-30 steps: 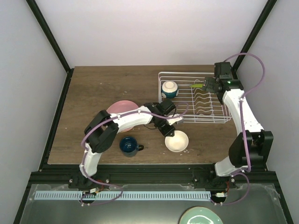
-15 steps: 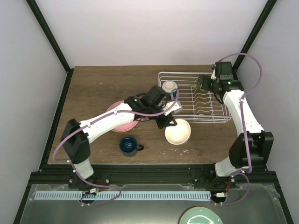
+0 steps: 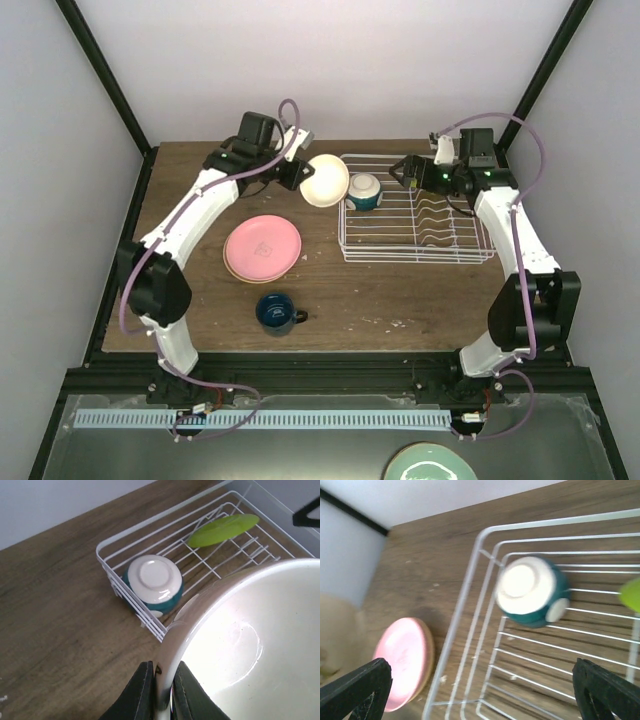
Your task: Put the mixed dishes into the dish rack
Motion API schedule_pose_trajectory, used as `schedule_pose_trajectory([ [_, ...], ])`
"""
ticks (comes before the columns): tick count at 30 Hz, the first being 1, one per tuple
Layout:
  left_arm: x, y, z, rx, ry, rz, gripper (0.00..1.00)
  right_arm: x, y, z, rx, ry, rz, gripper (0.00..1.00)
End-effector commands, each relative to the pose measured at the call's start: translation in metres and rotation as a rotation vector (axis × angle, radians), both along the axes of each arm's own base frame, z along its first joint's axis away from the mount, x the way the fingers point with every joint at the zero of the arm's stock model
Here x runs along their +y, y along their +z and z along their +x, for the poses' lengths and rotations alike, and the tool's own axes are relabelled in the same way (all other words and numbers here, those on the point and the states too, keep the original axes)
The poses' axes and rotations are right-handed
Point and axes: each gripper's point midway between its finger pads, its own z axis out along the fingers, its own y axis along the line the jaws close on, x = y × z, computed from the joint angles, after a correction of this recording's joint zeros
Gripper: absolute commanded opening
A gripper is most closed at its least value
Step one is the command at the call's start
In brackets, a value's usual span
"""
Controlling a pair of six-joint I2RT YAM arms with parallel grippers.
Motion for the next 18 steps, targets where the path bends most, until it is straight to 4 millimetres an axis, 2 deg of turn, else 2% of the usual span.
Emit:
schedule_pose_trajectory([
  [1,-0.014,0.011,0.015,-0.026,-0.025,-0.028,0.0,0.041,0.033,-0.016,-0.052,0.241,0.22,1.0],
  [3,-0.018,0.018,0.022,-0.041,-0.029,-0.043,0.0,0.048,0.031,-0.023,-0.033,0.283,0.272,1.0],
  [10,-0.023,0.012,0.03,-0.037,-0.032,-0.043,0.0,0.076,0.015,-0.042,0.043,0.39,0.346,1.0],
  [18,-0.02,0.009,0.033,-0.044,-0.022,-0.018,0.0,0.084,0.001,-0.039,0.094,0.401,0.354,1.0],
])
